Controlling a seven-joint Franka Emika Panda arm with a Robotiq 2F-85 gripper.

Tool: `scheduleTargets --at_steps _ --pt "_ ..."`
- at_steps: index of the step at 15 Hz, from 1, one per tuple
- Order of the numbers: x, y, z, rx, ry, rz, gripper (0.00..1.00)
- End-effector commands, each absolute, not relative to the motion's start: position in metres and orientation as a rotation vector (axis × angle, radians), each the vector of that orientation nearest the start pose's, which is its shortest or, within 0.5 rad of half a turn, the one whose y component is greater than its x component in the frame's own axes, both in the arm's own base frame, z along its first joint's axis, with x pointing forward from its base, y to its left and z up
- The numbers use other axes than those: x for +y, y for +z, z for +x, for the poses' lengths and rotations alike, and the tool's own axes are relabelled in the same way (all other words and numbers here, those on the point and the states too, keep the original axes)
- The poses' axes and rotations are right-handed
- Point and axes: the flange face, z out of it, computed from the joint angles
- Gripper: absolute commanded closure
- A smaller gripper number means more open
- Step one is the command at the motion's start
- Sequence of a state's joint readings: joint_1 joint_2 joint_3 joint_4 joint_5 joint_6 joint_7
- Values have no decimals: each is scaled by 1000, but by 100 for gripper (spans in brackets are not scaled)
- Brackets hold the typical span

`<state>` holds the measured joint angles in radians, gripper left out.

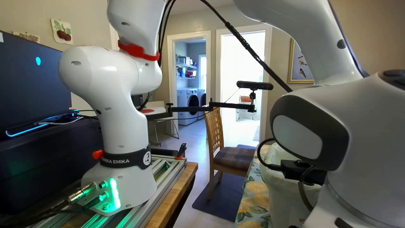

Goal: Move the bin forwards then tilt the red lid over the bin to put the box in the lid into the bin.

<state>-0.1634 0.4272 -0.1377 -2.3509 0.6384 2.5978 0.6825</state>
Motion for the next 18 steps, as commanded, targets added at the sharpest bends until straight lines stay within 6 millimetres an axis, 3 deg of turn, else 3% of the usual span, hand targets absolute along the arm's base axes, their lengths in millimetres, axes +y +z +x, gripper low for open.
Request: scheduleTargets --at_steps 1,10,12,13,16,18 --pt "-169 131 468 2011 320 -2077 0" --pt "-167 115 480 1957 281 -2138 0" --pt "-163 131 482 1922 240 -2156 0" --pt "-164 123 475 1969 275 -2146 0" --pt "-161 131 477 1961 248 -2131 0" --pt "-164 120 468 1984 284 -2131 0"
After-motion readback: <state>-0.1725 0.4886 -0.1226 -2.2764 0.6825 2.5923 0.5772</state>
